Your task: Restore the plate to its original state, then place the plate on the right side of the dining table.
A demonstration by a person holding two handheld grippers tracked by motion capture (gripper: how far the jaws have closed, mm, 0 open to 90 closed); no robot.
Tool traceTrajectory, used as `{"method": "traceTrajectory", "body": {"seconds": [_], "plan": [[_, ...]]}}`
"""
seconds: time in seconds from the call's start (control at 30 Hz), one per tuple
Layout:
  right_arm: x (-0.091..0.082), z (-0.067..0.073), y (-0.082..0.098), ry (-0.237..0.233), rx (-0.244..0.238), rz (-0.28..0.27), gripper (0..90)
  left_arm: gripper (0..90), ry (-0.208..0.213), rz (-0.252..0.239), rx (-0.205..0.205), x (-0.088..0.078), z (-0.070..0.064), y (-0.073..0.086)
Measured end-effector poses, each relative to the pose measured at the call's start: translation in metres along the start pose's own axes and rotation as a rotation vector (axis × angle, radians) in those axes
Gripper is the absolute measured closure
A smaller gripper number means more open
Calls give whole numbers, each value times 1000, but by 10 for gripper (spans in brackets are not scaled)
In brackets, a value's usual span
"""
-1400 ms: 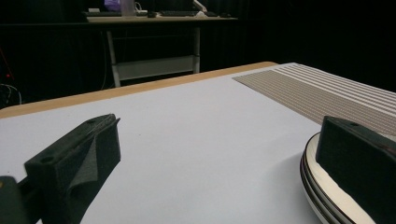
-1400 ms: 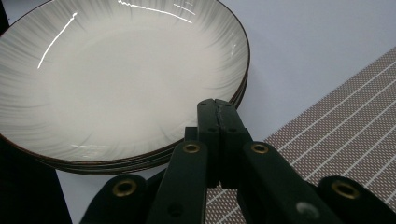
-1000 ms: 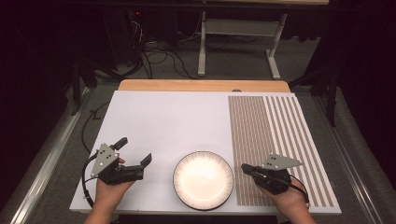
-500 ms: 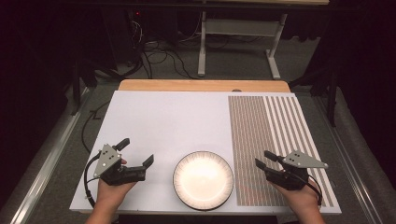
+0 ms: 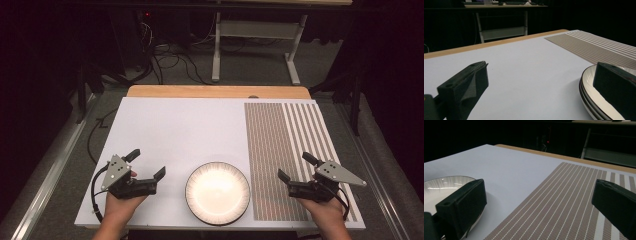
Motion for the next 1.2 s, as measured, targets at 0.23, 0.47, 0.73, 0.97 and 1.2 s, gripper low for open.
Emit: {"method": "traceTrajectory", "body": {"seconds": [0.23,0.47,0.73,0.97,1.2], "plan": [[0,2,-1,4,-16,4,5,7,5,-6,-1,1,0,-1],[-2,3,-3,4,-33,-1,6,7,2,-3,18,2,-3,-2],[2,11,-2,-13,-87,28,188,7,5,0,-2,2,-1,0],[5,24,-2,-50,-106,61,441,6,13,14,12,4,-5,0],[7,42,4,-105,-128,107,713,5,10,20,17,5,-6,0]]}}
Point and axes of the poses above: each handheld gripper's, and its own axes: x roughly forward along the jaws, y roughly out of its underside, z roughly to its left, the point moved 10 cm from there along x, roughly forward along the jaws, and after that the axes turned 4 degrees about -x, right-handed, at the moved point
